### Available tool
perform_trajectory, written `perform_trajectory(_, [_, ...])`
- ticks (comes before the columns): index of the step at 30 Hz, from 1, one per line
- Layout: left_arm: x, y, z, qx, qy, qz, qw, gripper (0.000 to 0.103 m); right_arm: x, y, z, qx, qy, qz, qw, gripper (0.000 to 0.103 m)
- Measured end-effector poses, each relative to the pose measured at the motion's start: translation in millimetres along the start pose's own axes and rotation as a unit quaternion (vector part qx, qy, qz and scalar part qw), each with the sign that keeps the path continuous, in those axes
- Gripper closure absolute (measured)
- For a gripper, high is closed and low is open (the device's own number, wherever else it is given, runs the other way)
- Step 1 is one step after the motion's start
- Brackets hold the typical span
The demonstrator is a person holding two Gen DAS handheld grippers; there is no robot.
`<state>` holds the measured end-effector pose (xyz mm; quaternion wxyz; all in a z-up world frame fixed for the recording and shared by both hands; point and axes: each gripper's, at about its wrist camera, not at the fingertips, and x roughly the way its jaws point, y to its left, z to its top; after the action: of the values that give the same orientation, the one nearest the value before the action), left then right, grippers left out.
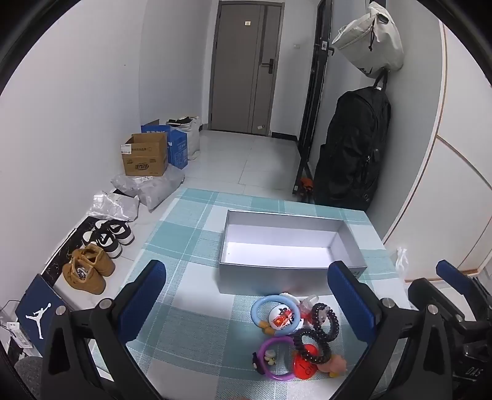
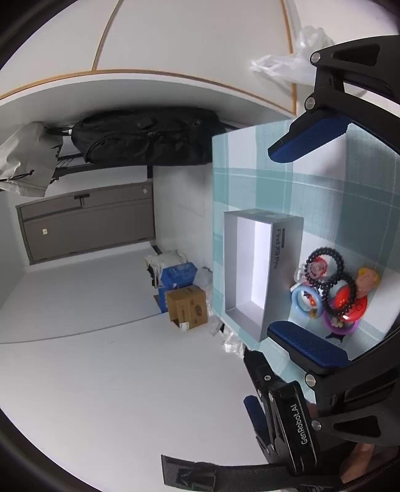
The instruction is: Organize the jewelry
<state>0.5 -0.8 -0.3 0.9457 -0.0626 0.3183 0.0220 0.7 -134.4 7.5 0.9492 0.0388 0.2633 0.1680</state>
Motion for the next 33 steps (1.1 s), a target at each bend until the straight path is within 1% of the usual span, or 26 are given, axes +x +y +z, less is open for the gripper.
perform_trajectory(3, [1.1,-1.9,-0.6,0.011,0.003,0.006,0.9999,0.001,1.0,1.2,-0.7,-0.006,0.0,-0.003,1.0,0.0])
perform_trajectory(4, [-2.8,4.8,-3.0,-0.006,-0.005,-0.005,1.0,0.001,2.0,1.9,-1.0,-0.008,0.001,-0.003,1.0,0.0])
perform_trajectory(6, [-4.2,5.2,-3.4,-0.005,-0.007,0.001,1.0,0.001,2.7,10.6,-0.8,-0.02,-0.003,-0.006,1.0,0.0])
perform_trajectory(8, [-1.9,5.3,1.5,-0.001,-0.001,0.001,1.0,0.001,-2.5,5.2,0.5,-0.018,-0.011,0.003,1.0,0.0])
perform_trajectory(12, [-1.6,9.7,0.6,0.001,-0.002,-0.002,1.0,0.001,-5.5,4.6,2.0,-0.017,-0.01,0.005,1.0,0.0])
perform_trajectory(13, [-2.7,3.0,1.0,0.005,-0.004,0.003,1.0,0.001,-4.7,4.7,2.3,-0.016,-0.009,0.004,1.0,0.0])
perform_trajectory(18, [-0.8,-0.7,2.7,0.005,-0.001,0.004,1.0,0.001,-3.6,3.9,1.0,-0.014,-0.01,0.003,1.0,0.0])
perform_trajectory(33, [-4.1,1.2,1.1,0.001,-0.007,0.007,1.0,0.001,-3.7,2.2,1.7,-0.013,-0.009,0.007,1.0,0.0])
